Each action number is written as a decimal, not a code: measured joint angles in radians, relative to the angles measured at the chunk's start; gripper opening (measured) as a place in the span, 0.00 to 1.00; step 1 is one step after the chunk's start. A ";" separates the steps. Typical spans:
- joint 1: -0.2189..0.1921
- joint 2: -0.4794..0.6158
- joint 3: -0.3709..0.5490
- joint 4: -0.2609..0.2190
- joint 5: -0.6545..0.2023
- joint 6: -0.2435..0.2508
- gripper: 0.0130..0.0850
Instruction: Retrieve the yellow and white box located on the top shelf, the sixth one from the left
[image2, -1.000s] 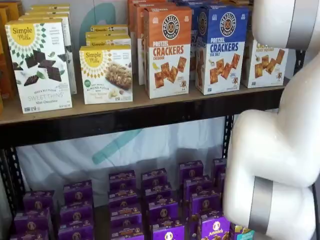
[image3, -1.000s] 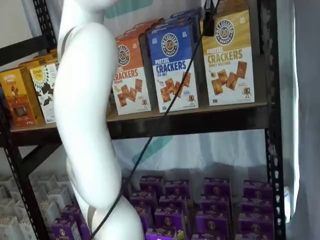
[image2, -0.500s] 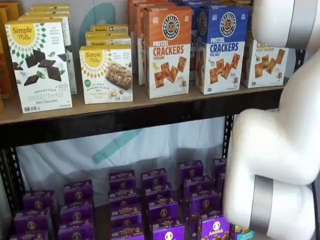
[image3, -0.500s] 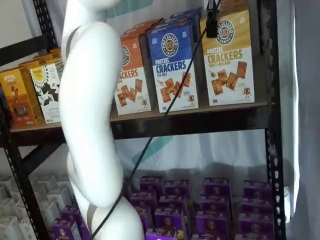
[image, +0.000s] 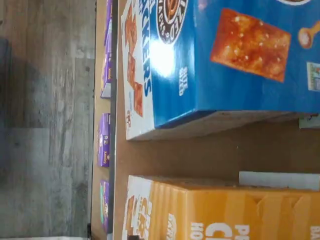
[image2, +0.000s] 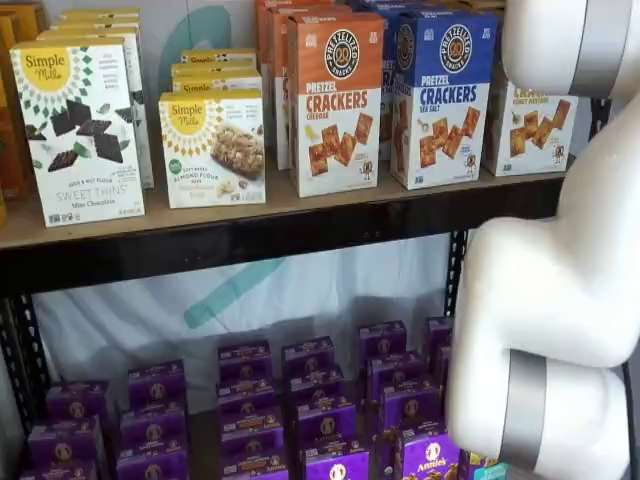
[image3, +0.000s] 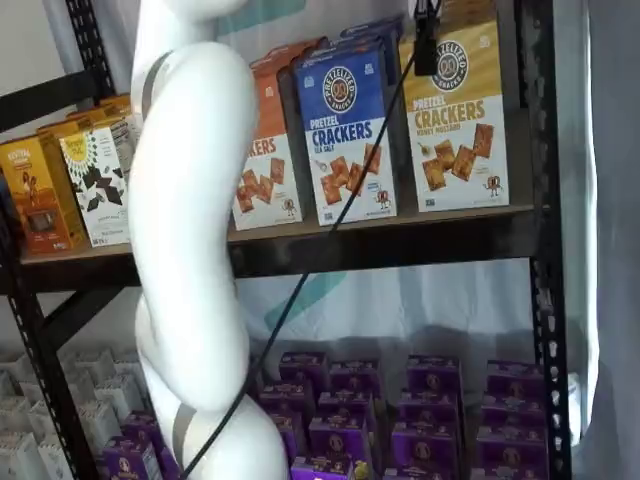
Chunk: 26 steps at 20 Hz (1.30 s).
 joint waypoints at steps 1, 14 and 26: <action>0.003 -0.003 0.005 -0.005 -0.004 0.000 1.00; 0.021 -0.017 0.033 -0.055 -0.003 -0.001 1.00; 0.013 -0.022 0.040 -0.031 0.002 0.001 0.78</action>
